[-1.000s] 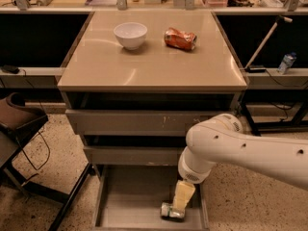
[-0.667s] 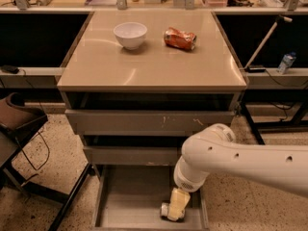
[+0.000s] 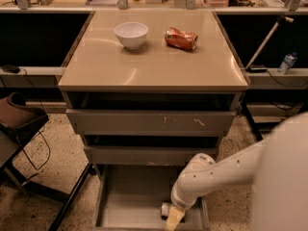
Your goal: Pick 7up can from bottom drawer and place on counter
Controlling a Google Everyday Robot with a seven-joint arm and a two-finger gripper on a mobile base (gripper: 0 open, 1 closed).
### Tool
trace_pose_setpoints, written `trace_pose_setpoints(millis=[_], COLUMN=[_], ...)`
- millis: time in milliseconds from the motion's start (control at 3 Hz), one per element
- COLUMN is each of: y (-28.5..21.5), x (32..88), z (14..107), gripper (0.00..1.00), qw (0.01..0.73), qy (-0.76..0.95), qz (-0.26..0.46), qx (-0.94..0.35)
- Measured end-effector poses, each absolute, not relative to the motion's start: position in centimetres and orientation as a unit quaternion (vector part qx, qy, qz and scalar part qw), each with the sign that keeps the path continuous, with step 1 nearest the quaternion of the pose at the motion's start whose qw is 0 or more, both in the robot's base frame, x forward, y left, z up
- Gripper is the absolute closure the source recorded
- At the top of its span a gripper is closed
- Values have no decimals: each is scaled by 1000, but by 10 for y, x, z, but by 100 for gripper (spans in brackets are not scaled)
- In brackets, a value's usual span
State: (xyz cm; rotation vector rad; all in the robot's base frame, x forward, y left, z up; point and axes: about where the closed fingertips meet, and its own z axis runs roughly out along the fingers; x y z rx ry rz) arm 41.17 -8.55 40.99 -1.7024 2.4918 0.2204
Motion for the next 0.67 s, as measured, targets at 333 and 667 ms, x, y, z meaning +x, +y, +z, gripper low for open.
trace_pose_setpoints(millis=[333,667], y=[-98,-107], x=[470,482], z=[365,359], gripper=[0,0], qw=[100,110], qy=[846,851], qz=[55,46], qx=[-521,-511])
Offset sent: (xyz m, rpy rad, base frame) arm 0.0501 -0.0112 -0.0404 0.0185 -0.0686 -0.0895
